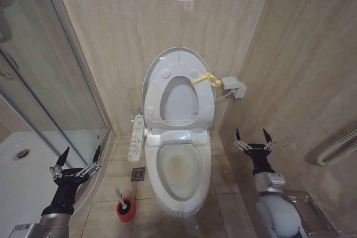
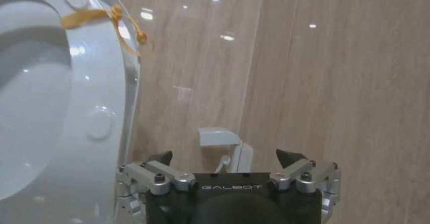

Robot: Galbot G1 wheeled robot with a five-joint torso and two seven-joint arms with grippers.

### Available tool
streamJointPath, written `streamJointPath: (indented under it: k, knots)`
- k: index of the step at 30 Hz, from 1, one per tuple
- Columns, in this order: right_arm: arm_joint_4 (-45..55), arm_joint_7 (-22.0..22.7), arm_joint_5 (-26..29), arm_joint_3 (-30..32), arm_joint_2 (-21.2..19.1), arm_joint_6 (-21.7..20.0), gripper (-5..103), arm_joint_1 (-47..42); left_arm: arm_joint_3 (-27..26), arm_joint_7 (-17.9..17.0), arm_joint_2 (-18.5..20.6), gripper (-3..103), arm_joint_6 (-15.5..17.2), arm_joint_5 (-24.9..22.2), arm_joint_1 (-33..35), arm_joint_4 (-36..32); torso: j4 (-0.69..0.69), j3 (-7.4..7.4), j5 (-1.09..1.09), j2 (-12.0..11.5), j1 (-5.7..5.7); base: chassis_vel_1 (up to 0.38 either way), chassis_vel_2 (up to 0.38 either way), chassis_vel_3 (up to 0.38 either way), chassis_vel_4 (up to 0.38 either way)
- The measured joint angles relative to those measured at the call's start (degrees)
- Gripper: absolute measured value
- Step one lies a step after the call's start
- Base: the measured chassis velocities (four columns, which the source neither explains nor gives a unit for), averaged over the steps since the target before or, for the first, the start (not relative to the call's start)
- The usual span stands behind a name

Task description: Open the toilet lid, clean the toilet bowl with a toilet brush, close the toilet lid, and flush.

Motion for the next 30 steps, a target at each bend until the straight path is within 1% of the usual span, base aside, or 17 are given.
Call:
streamJointPath:
  k: [1,2,3,5,6,9,10,14,15,18,19,22,24,27,28,30]
  knots:
    - [-0.8,0.8,0.0,-0.5,-0.4,-0.4,100,1.4,0.0,0.0,0.0,100,0.0,0.0,0.0,0.0,0.0,0.0,-0.01,0.0,0.0,0.0,0.0,0.0,0.0]
    - [-1.6,1.6,0.1,-1.0,-0.8,-0.7,100,2.9,0.0,0.0,0.0,100,0.0,0.0,0.0,0.0,0.02,0.0,0.0,0.0,0.0,0.0,0.0,0.0,0.0]
    - [-1.6,1.6,0.1,-1.0,-0.8,-0.7,100,2.9,0.0,0.0,0.0,100,0.0,0.0,0.0,0.0,0.02,0.0,0.0,0.0,0.0,0.0,0.0,0.0,0.0]
    - [-4.2,2.7,0.1,-2.5,-2.2,-1.5,100,7.0,0.0,0.0,0.0,100,0.0,0.0,0.0,0.0,0.02,0.0,-0.01,0.0,-0.01,0.0,0.0,0.0,0.0]
    - [-4.2,2.7,0.1,-2.5,-2.2,-1.5,100,7.0,0.0,0.0,0.0,100,0.0,0.0,0.0,0.0,0.02,0.0,-0.01,0.0,-0.01,0.0,0.0,0.0,0.0]
    - [-8.4,3.0,1.1,-4.0,-3.9,-1.9,100,12.8,0.0,0.0,0.0,100,0.0,0.0,0.0,0.0,0.02,0.0,0.0,0.0,0.0,0.0,0.0,0.0,0.0]
    - [-8.4,3.0,1.1,-4.0,-3.9,-1.9,100,12.8,0.0,0.0,0.0,100,0.0,0.0,0.0,0.0,0.02,0.0,0.0,0.0,0.0,0.0,0.0,0.0,0.0]
    - [-14.7,4.0,2.7,-6.2,-6.4,-1.9,100,20.3,0.0,0.0,0.0,100,0.0,0.0,0.0,0.0,0.02,0.0,0.0,0.0,0.0,0.0,0.0,0.0,0.0]
    - [-14.7,4.0,2.7,-6.2,-6.4,-1.9,100,20.3,0.0,0.0,0.0,100,0.0,0.0,0.0,0.0,0.02,0.0,0.0,0.0,0.0,0.0,0.0,0.0,0.0]
    - [-19.5,4.0,3.5,-7.5,-7.9,-1.4,100,25.2,0.0,0.0,0.0,100,0.0,0.0,0.0,0.0,0.01,0.0,0.0,0.0,0.0,0.0,0.0,0.0,0.0]
    - [-19.5,4.0,3.5,-7.5,-7.9,-1.4,100,25.2,0.0,0.0,0.0,100,0.0,0.0,0.0,0.0,0.01,0.0,0.0,0.0,0.0,0.0,0.0,0.0,0.0]
    - [-23.8,4.0,4.5,-9.2,-8.4,-0.7,100,30.1,0.0,0.0,0.0,100,0.0,0.0,0.0,0.0,0.01,0.0,0.0,0.0,0.0,0.0,0.0,0.0,0.0]
    - [-25.0,4.0,4.5,-9.7,-8.3,-0.5,100,31.7,0.0,0.0,0.0,100,0.0,0.0,0.0,0.0,0.01,0.0,0.0,0.0,0.0,0.0,0.0,0.0,0.0]
    - [-28.7,4.3,4.6,-11.7,-7.6,-0.5,100,37.0,0.0,0.0,0.0,100,0.0,0.0,0.0,0.0,0.02,0.0,-0.01,0.0,0.0,0.0,0.0,0.0,0.0]
    - [-28.7,4.3,4.6,-11.7,-7.6,-0.5,100,37.0,0.0,0.0,0.0,100,0.0,0.0,0.0,0.0,0.02,0.0,-0.01,0.0,0.0,0.0,0.0,0.0,0.0]
    - [-31.4,4.6,4.6,-13.3,-7.4,-0.2,100,40.3,0.0,0.0,0.0,100,0.0,0.0,0.0,0.0,0.03,0.0,-0.01,0.0,0.0,0.0,0.0,0.0,0.0]
